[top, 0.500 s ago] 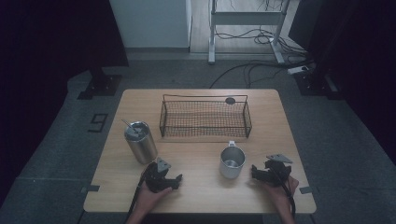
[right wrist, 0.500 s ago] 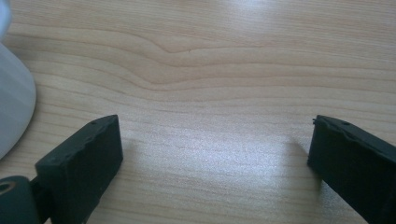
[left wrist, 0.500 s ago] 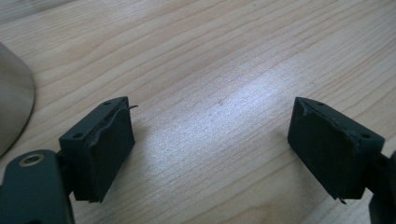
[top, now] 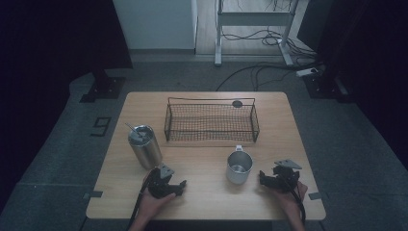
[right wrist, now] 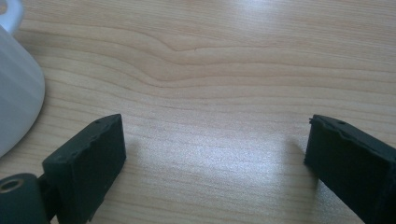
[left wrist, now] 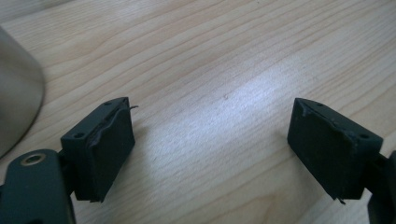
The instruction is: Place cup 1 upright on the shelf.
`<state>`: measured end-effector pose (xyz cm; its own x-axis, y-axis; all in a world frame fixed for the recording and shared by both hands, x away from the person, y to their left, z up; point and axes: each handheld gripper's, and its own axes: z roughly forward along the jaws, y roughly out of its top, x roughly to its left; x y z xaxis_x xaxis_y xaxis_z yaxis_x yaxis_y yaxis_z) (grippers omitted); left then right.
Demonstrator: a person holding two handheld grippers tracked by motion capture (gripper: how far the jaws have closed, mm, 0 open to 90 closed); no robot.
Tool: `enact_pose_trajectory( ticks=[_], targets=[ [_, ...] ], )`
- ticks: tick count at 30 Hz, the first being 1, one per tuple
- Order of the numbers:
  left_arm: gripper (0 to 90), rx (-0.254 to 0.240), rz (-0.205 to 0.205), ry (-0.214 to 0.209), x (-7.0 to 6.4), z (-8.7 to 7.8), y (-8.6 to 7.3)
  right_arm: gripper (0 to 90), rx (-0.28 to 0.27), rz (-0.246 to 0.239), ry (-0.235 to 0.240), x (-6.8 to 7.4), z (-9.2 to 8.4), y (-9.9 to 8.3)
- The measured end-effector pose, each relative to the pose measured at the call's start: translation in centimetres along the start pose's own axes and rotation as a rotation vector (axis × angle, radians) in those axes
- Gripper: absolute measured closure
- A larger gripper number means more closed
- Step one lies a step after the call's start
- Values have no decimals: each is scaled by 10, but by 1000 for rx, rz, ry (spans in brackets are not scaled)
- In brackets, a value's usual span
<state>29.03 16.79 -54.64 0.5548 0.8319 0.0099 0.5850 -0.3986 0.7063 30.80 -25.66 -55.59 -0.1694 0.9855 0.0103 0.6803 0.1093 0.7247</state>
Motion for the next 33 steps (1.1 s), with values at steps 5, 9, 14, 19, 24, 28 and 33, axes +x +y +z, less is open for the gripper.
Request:
enact_pose_trajectory(
  ticks=[5, 9, 14, 19, 24, 28, 33],
  targets=[
    [153, -47, -3, -48, 1, -15, 4, 50, -1, -9, 10, -1, 0, 0],
    [155, -108, 0, -73, 2, -33, 10, 52, -1, -15, 14, -2, 0, 0],
    [149, -142, -24, -107, 9, -46, 14, 64, -5, -18, 20, -2, 0, 0],
    [147, -169, -26, -121, 14, -59, 18, 71, -8, -24, 27, -2, -1, -1],
    [146, -191, -21, -120, 19, -67, 20, 80, -10, -28, 33, -3, -1, -1],
    [145, -207, -33, -108, 23, -73, 20, 90, -11, -28, 35, -5, -2, -2],
    [146, -221, -40, -84, 27, -82, 19, 91, -11, -34, 40, -6, -2, -1]
  ],
)
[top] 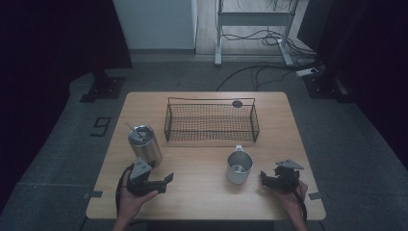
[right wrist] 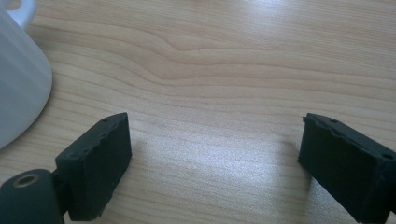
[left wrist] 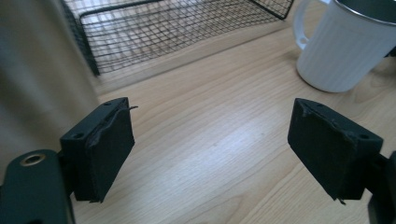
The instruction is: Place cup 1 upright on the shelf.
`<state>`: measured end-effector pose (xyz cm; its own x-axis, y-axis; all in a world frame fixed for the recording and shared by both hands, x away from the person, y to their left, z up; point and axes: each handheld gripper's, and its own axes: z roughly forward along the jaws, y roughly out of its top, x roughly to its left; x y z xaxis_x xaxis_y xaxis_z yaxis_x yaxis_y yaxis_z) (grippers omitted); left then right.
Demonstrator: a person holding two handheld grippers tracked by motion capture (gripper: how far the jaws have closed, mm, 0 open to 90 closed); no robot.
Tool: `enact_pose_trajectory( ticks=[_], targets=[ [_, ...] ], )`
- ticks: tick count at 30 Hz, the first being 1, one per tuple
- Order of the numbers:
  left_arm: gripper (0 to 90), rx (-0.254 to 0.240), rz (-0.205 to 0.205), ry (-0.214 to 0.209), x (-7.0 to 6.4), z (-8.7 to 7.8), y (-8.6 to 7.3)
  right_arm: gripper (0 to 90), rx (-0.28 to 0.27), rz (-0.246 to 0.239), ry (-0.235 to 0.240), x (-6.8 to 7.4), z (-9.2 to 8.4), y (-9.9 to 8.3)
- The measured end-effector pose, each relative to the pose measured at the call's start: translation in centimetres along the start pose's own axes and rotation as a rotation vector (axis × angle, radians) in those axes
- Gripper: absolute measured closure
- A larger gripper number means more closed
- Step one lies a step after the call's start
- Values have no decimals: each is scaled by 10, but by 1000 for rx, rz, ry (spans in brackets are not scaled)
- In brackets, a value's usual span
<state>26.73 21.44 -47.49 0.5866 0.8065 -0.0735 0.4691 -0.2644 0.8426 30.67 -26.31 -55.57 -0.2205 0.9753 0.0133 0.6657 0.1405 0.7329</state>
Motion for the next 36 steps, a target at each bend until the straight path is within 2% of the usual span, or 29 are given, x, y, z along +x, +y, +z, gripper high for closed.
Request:
enact_pose_trajectory(
  ticks=[5, 18, 36],
  targets=[
    [145, -11, 9, 10, 3, -7, 2, 89, 1, 0, -1, -1, 0, 0],
    [139, -42, -16, 47, 17, -23, 3, 87, 0, 0, 1, -1, 0, 0],
    [96, -47, -59, 100, 35, -32, 0, 87, 1, -2, 1, -2, 1, 1]
  ],
)
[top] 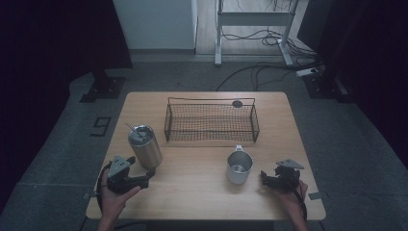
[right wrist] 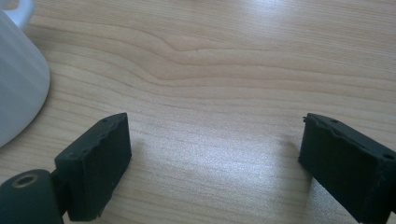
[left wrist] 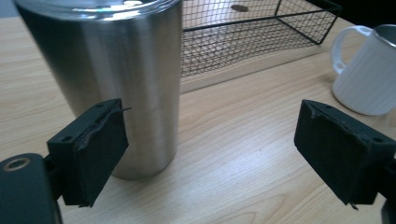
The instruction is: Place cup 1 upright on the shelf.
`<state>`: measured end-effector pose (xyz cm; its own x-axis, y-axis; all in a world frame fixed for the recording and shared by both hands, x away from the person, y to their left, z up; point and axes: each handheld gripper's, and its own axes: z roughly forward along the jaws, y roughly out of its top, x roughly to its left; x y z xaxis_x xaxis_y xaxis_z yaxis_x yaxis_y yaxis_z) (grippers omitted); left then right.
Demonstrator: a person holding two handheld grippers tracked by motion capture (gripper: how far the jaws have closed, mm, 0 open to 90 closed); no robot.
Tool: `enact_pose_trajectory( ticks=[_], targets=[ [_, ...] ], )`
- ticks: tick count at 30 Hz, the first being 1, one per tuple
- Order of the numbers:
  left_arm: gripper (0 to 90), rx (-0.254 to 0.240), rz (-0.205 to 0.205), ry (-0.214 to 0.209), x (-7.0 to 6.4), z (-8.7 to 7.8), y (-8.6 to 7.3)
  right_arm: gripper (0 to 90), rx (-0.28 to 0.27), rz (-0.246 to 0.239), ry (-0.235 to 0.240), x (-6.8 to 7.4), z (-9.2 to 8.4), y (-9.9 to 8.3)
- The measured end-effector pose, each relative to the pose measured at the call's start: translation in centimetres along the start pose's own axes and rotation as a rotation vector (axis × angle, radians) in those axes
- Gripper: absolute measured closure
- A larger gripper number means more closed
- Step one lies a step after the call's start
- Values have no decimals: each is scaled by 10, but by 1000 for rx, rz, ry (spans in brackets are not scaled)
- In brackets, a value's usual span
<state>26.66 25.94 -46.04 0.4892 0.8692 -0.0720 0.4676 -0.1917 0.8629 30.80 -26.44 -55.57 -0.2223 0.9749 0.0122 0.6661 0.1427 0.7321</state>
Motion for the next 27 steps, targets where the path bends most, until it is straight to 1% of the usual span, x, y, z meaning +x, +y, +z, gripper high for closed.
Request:
enact_pose_trajectory(
  ticks=[3, 6, 13, 18, 27],
  targets=[
    [93, 5, -8, 9, 4, 2, -2, 87, -1, 0, 1, 0, 0, 0],
    [87, 15, -18, 26, 9, 4, -4, 87, 0, 0, 0, 0, 0, 0],
    [78, 12, -23, 31, 13, 6, -4, 87, 0, 0, 0, 0, 0, 0],
    [70, 10, -46, 54, 22, 8, -5, 87, 0, 0, 0, 0, 0, 0],
    [36, 11, -42, 69, 26, 15, -1, 87, -1, 1, 1, 0, 0, 0]
  ],
)
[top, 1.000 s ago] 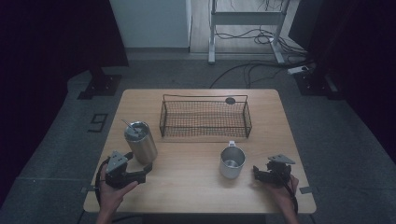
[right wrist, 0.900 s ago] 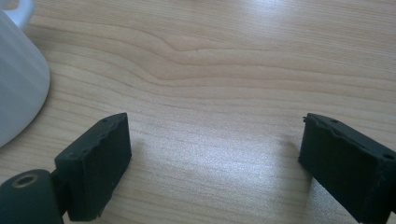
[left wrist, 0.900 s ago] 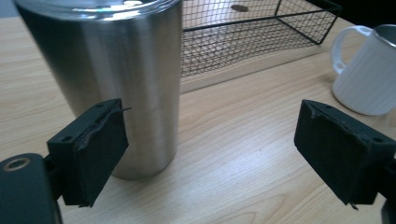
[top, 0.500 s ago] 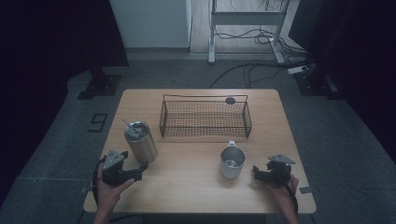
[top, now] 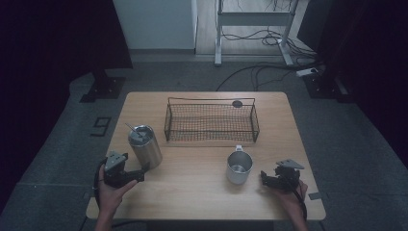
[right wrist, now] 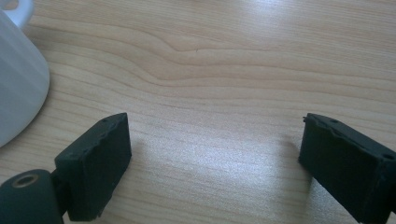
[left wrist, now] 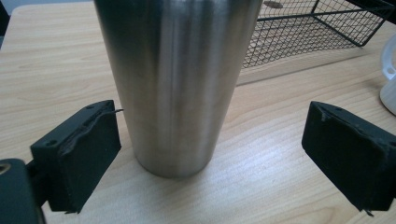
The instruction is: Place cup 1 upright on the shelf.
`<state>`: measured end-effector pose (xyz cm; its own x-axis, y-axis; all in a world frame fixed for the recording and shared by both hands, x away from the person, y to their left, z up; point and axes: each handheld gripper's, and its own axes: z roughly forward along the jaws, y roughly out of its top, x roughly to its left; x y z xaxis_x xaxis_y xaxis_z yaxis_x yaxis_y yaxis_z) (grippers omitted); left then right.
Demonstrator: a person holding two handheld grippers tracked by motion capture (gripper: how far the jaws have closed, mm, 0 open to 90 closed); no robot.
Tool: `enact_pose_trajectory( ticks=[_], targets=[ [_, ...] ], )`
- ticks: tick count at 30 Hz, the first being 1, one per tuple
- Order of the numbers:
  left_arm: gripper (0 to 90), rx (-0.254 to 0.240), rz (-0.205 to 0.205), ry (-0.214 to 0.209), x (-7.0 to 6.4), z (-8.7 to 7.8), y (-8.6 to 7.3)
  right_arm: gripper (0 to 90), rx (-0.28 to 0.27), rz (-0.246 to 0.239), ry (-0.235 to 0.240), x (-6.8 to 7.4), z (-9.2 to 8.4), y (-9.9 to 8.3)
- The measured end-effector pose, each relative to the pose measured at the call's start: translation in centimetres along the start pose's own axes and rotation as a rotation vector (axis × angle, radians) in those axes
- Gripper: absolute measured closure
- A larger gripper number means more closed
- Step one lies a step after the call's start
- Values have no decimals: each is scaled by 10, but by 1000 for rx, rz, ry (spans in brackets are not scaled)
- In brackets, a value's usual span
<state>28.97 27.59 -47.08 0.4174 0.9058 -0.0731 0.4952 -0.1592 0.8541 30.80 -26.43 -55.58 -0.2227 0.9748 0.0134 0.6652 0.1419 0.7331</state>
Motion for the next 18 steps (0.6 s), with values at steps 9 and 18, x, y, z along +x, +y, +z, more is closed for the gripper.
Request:
enact_pose_trajectory(
  ticks=[9, 18],
  targets=[
    [12, 6, -26, 14, 6, 8, 5, 87, 0, 0, 0, 0, 0, 0],
    [10, 12, -15, 8, 13, 19, 13, 88, 0, 0, 0, 0, 0, 0]
  ],
)
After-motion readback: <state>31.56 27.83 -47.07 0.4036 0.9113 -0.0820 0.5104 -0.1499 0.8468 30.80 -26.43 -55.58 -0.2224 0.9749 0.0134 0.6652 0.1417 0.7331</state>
